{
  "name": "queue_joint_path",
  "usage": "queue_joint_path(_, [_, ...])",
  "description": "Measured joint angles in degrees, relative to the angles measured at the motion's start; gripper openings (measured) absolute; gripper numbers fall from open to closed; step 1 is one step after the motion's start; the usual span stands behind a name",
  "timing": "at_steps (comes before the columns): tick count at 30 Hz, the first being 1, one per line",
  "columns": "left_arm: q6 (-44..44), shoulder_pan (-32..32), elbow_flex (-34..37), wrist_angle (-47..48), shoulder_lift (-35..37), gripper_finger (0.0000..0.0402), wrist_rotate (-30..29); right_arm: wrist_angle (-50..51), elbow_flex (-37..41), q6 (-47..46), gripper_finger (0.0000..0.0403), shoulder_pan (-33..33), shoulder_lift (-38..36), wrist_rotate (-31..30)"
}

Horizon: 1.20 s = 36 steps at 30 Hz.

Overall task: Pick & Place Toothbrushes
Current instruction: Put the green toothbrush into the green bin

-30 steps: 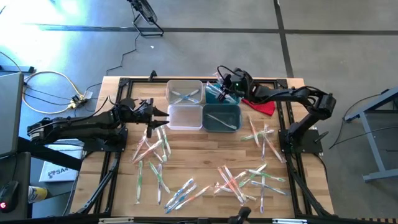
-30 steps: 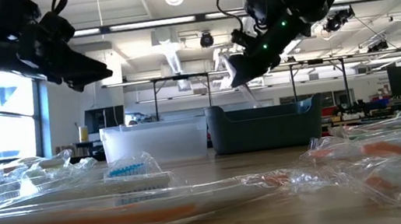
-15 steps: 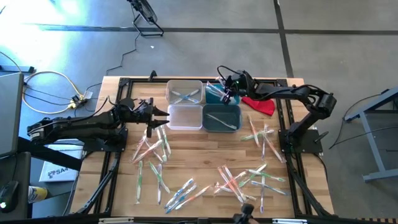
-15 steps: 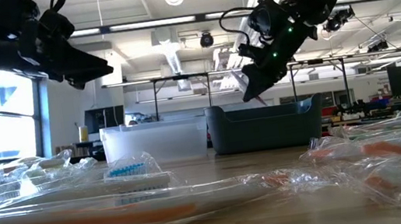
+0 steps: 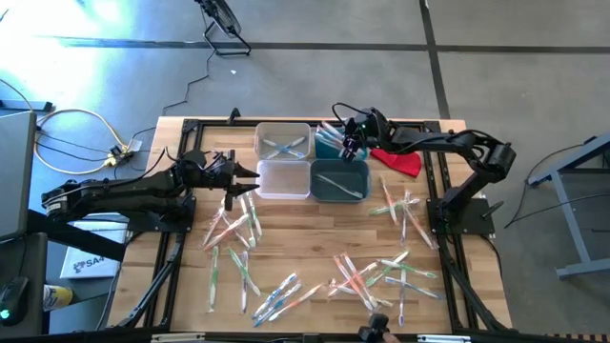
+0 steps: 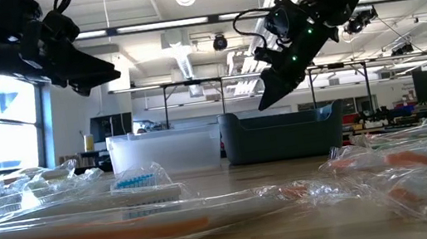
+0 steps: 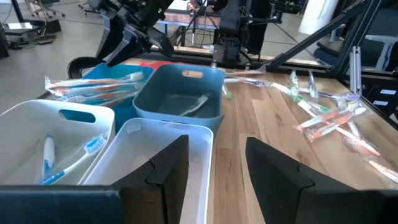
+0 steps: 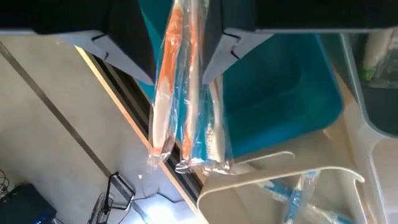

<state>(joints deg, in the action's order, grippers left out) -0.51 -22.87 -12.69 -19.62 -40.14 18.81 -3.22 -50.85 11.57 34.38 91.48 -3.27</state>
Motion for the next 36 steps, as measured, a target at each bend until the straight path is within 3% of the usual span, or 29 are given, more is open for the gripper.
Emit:
queue_joint_path(5, [0.00, 0.00, 0.00, 0.00, -0.02, 0.0157, 0.02, -0.44, 0.00, -0.19, 0.0140, -1.89, -2.68, 0.48])
queue_joint_path(12, [0.04, 0.00, 0.00, 0.00, -0.02, 0.0157, 0.02, -0.42, 0.00, -0.37, 0.0128, -6.36, -7.88, 0.57])
queue_joint_path(23, [0.20, 0.00, 0.00, 0.07, -0.02, 0.0157, 0.00, 0.59, 0.00, -4.91, 0.0067, -12.68, -14.31, 0.46])
queue_joint_path(31, [0.17, 0.00, 0.00, 0.09, -0.02, 0.0157, -0.01, 8.63, 0.00, -8.83, 0.0010, -15.88, -17.86, 0.46])
queue_joint_path(36, [0.15, 0.01, 0.00, 0.09, -0.02, 0.0157, 0.00, 10.65, 0.00, -8.83, 0.0006, -18.37, -18.11, 0.48])
